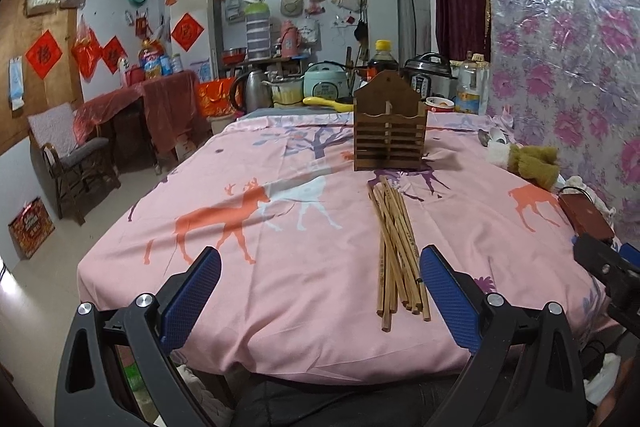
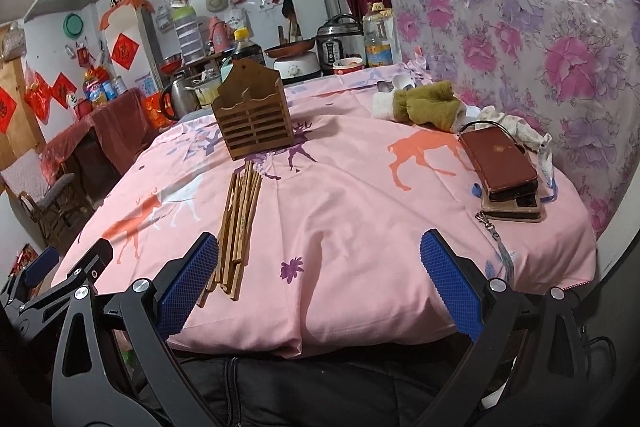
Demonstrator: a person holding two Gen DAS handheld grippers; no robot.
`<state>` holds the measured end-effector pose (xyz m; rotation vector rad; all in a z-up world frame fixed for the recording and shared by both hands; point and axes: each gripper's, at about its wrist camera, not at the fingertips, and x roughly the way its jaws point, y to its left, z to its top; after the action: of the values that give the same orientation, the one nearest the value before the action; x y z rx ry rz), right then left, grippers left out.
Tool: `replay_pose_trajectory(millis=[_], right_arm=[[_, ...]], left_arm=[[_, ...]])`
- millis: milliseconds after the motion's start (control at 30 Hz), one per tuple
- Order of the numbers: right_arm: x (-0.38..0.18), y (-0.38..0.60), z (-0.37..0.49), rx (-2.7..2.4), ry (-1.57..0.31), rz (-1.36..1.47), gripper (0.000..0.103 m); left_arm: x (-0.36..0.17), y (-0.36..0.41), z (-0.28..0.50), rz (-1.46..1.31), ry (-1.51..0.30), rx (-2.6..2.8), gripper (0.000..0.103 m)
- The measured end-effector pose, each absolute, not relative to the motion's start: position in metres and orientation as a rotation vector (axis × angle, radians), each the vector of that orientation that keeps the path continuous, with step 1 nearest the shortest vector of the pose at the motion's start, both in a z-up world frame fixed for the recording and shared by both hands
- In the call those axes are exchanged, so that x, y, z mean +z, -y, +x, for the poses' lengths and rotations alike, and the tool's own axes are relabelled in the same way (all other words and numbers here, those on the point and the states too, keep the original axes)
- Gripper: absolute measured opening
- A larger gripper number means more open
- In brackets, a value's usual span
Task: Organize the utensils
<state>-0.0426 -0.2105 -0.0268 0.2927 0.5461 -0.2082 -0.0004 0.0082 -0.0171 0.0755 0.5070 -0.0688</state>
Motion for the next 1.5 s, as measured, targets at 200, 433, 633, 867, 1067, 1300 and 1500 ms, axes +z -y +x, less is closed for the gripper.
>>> replay_pose_trajectory(millis=[200,433,633,867,1067,1300,1500], right_arm=[[-0.028,0.22,-0.041,-0.205,-0.551,0.335,0.097],[-0.022,0.25,-0.038,-0.264,-0.504,0.383,0.097],[-0.022,0.249,-0.025,-0.325,-0.418,0.269,0.097],[-0.065,0.273,0.003,-0.241,-0.612,0.427,0.097],[-0.078,0.287,0.003,-0.26,-0.644,0.496,0.097],[-0.078,0.292,0.004,-0.272,-0.651,0.51,0.097],[-0.073,0.294,0.002,-0.297,-0.627,0.48,0.097]], left_arm=[[-0.018,-0.009,0.004,0.069,-0.52,-0.057,0.098],[-0.022,-0.012,0.01,0.054,-0.524,-0.057,0.098],[-0.047,-0.034,0.048,-0.002,-0.703,-0.049,0.098],[-0.086,-0.043,0.076,0.048,-0.824,-0.061,0.098],[-0.1,-0.012,0.07,0.135,-0.836,-0.256,0.098],[-0.105,0.039,0.079,0.221,-0.803,-0.373,0.098],[-0.122,0.029,0.12,0.238,-0.825,-0.225,0.099]])
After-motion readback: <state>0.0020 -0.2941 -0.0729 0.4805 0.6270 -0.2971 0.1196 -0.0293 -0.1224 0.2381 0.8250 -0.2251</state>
